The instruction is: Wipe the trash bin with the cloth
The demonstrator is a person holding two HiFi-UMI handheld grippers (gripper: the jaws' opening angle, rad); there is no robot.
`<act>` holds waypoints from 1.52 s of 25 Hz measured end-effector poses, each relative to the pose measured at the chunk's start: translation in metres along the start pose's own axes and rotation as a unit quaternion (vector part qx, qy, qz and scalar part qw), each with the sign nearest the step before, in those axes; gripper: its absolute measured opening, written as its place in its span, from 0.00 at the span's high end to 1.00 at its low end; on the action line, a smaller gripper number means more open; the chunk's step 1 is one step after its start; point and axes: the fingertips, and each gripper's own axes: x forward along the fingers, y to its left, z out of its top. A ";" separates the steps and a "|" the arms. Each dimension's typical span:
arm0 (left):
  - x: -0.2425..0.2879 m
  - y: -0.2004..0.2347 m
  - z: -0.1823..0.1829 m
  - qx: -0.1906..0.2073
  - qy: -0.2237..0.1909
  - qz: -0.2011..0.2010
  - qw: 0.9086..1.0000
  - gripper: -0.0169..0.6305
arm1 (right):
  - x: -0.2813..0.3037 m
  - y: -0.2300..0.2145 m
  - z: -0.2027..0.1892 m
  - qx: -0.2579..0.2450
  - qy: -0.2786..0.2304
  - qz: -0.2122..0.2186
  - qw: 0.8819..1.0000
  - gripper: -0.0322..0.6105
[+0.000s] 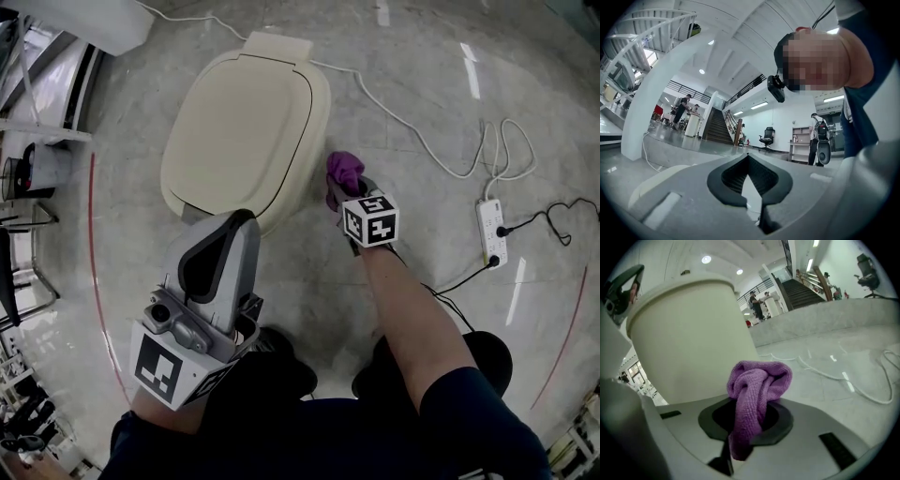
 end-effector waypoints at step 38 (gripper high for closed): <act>-0.004 -0.001 0.018 0.014 -0.021 0.018 1.000 0.98 | 0.035 0.048 -0.106 -0.101 0.106 0.039 0.988 0.84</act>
